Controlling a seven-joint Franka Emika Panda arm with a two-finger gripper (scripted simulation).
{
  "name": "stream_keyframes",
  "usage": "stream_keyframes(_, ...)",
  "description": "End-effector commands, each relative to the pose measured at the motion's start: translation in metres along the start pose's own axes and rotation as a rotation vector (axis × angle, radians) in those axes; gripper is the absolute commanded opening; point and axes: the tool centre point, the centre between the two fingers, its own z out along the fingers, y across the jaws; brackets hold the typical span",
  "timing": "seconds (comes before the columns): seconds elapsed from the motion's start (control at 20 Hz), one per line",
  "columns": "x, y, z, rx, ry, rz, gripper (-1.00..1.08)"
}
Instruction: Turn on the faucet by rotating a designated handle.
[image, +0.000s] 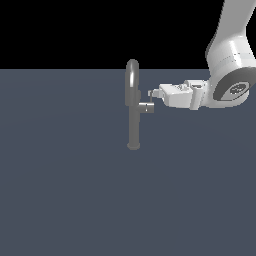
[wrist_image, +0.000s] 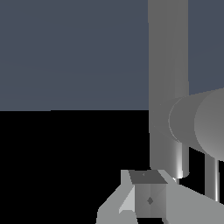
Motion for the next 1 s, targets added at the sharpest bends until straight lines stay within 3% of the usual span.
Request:
stream_keyframes(0.0, -0.001, 0.002, 0.000, 0.000, 0.000, 0.000, -1.00)
stream_keyframes(0.95, -0.014, 0.048, 0.000, 0.000, 0.000, 0.000, -1.00)
